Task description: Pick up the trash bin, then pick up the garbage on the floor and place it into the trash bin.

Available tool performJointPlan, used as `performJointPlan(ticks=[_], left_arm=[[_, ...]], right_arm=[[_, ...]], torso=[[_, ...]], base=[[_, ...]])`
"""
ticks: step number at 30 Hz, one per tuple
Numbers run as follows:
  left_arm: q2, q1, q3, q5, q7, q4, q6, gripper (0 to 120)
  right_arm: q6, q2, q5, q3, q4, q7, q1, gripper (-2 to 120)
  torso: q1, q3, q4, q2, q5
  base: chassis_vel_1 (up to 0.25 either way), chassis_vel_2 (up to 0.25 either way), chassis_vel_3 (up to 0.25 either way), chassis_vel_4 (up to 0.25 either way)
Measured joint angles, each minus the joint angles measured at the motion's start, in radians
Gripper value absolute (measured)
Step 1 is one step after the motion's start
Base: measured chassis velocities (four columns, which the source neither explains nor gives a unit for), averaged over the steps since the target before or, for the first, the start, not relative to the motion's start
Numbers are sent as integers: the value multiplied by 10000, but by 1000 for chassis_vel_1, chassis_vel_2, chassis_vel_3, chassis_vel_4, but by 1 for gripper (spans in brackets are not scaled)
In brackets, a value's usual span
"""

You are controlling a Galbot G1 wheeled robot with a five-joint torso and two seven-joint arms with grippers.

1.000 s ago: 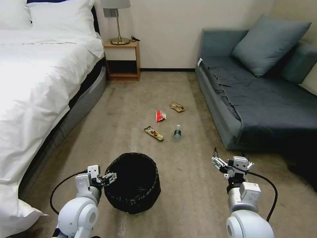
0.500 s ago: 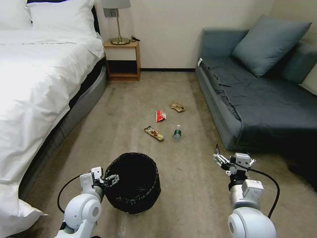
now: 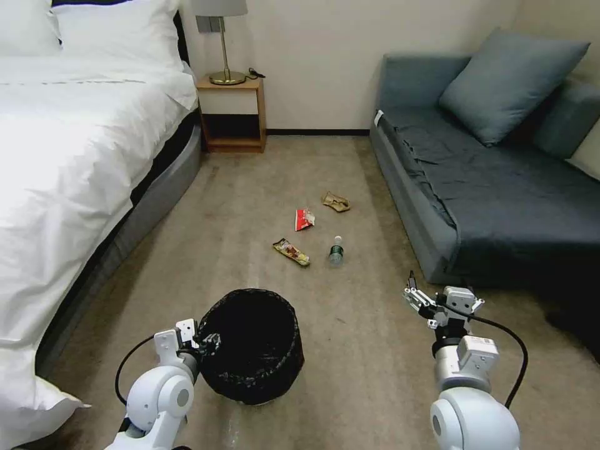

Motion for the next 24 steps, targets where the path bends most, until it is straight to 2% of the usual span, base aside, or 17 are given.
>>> performJointPlan(ticks=[1, 5, 6, 8, 10, 16, 20, 24], left_arm=[[0, 0, 0, 0, 0, 0, 0, 37], [-36, 28, -23, -109, -41, 29, -13, 17], [-36, 28, -23, -109, -41, 29, -13, 17], [-72, 54, -43, -167, -23, 13, -14, 8], [-106, 98, -73, -203, -20, -29, -12, 5], [-239, 238, -234, -236, -37, -321, 74, 5], [-351, 345, -686, -187, -133, -1042, 80, 4], [-370, 400, -893, -151, -135, -1447, 81, 4]], right_arm=[[0, 0, 0, 0, 0, 0, 0, 100], [61, -15, 54, 27, 2, 53, 2, 100], [61, -15, 54, 27, 2, 53, 2, 100], [110, -30, 71, 39, 1, 84, -3, 100], [136, -45, 118, 43, 1, 118, -15, 100], [222, -144, 262, 52, 5, 266, 3, 100], [751, -259, 562, 157, 57, 171, 21, 100], [1121, -302, 748, 220, 45, 44, 41, 100]], torso=[[0, 0, 0, 0, 0], [0, 0, 0, 0, 2], [0, 0, 0, 0, 2], [0, 0, 0, 0, 0], [0, 0, -1, 0, -2], [0, 1, -2, -1, -11], [0, 1, -1, -1, -5], [0, 1, -1, -1, -6]], base=[[0, 0, 0, 0], [0, 0, 0, 0], [0, 0, 0, 0], [0, 0, 0, 0], [0, 0, 0, 0], [0, 0, 0, 0], [0, 0, 0, 0], [0, 0, 0, 0]])
